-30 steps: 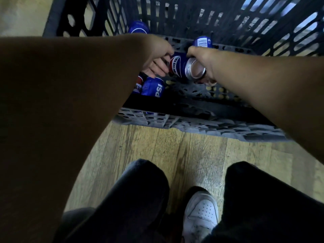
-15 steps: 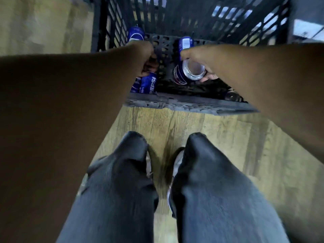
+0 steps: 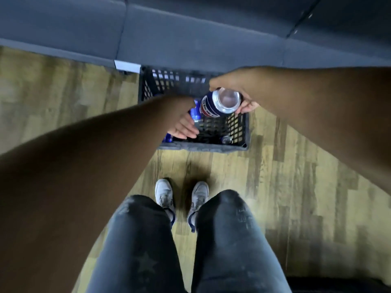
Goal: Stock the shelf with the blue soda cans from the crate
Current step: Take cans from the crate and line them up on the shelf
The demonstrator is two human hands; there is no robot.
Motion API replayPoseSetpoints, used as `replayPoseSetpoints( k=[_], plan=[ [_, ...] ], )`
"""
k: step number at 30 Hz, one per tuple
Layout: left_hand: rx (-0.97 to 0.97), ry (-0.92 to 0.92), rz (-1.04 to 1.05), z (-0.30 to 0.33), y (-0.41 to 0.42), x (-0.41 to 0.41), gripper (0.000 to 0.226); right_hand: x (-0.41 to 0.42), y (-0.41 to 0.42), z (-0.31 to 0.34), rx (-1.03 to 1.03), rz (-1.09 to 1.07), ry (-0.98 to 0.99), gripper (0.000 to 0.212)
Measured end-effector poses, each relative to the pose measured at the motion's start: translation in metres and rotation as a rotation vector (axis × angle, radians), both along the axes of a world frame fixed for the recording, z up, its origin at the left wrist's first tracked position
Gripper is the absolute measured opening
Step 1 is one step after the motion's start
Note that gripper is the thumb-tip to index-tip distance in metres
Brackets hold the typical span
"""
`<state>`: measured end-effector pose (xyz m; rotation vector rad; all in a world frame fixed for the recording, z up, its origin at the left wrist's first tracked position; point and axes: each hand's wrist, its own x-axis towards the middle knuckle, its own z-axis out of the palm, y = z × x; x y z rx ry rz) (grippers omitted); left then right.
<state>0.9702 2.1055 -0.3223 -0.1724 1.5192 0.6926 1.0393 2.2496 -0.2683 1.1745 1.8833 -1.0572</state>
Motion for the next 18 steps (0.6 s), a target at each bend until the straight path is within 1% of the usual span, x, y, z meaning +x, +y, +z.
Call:
replayPoseSetpoints(
  k=[2,4,6,8,10,12,14,16,18],
  plan=[
    [0.032,0.013,0.053,0.045,0.006,0.006,0.055,0.005,0.001,0.045,0.057,-0.005,0.028,0.037],
    [0.047,0.056,0.131,0.088,0.015,0.013,0.057,0.007,0.005,0.088,0.036,-0.005,0.090,0.032],
    [0.060,0.058,0.168,0.126,0.021,0.018,0.066,0.013,0.010,0.127,0.071,-0.032,0.137,0.031],
    [0.067,0.045,0.188,0.157,0.026,0.023,0.077,0.016,0.015,0.163,0.110,-0.084,0.186,0.031],
    [0.098,0.021,0.266,0.187,0.032,0.028,0.087,0.017,0.016,0.199,0.099,-0.098,0.215,0.034],
    [0.168,0.013,0.349,0.217,0.039,0.032,0.093,0.019,0.017,0.231,0.111,-0.114,0.251,0.040],
    [0.281,0.034,0.403,0.244,0.049,0.034,0.090,0.022,0.018,0.257,0.146,-0.147,0.330,0.040],
    [0.368,0.121,0.428,0.269,0.055,0.035,0.082,0.026,0.017,0.279,0.147,-0.175,0.394,0.039],
    [0.419,0.214,0.409,0.293,0.055,0.036,0.069,0.032,0.014,0.301,0.121,-0.202,0.457,0.040]
  ],
)
